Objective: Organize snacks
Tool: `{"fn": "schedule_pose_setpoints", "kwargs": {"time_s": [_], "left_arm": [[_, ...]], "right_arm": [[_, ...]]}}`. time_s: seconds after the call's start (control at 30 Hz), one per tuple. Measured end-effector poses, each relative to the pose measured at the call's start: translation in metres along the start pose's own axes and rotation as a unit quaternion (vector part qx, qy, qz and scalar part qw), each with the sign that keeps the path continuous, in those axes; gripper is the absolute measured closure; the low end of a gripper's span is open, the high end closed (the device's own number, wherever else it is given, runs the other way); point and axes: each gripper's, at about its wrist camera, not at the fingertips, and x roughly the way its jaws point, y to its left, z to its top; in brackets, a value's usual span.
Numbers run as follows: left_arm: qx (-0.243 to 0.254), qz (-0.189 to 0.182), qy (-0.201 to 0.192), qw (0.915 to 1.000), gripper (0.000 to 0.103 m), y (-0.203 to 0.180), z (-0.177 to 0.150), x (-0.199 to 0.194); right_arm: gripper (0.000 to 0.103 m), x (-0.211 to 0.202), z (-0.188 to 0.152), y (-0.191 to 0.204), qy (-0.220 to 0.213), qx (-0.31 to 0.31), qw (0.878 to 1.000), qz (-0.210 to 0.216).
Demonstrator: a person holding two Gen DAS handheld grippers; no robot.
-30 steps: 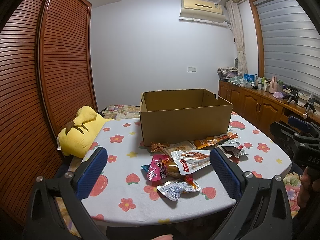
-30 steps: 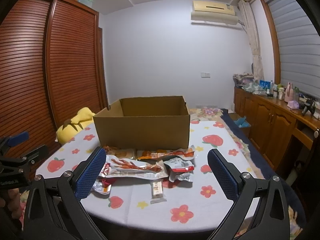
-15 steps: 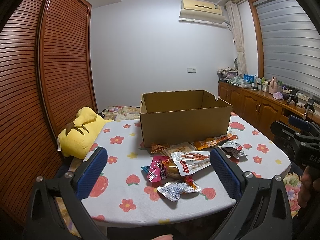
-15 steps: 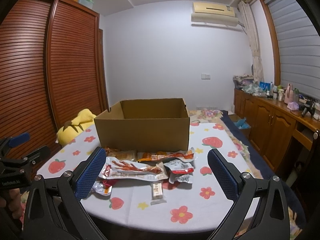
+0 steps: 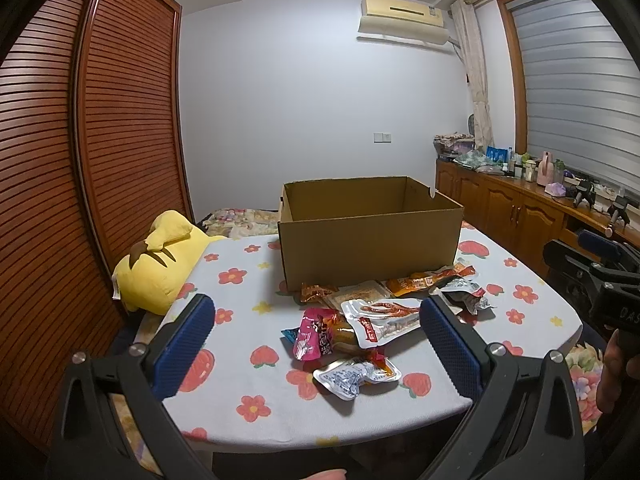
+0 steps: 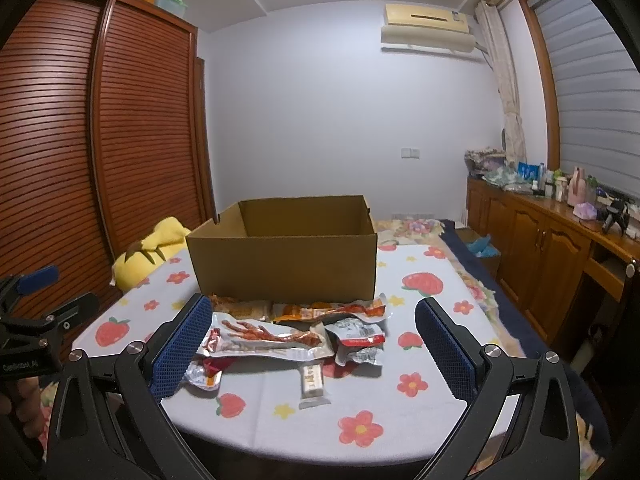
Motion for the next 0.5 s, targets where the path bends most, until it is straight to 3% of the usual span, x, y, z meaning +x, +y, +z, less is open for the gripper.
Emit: {"fn": "schedule_pose_setpoints", "kwargs": {"time_s": [0.3,0.5], "left_arm": [[-0.004,-0.005,0.030,0.9995,0.000,0.005,-0.019,0.025],[-0.010,-0.020,0.071,0.9972,0.000,0.012,-0.039,0.055]], "right_arm": [[0.000,0.008,-0.008,-0.007,0.013,0.004,1.000,0.000],[0.000,0.025,-0.018,-0.016,0.038,-0.004,0.999,0.003]]}}
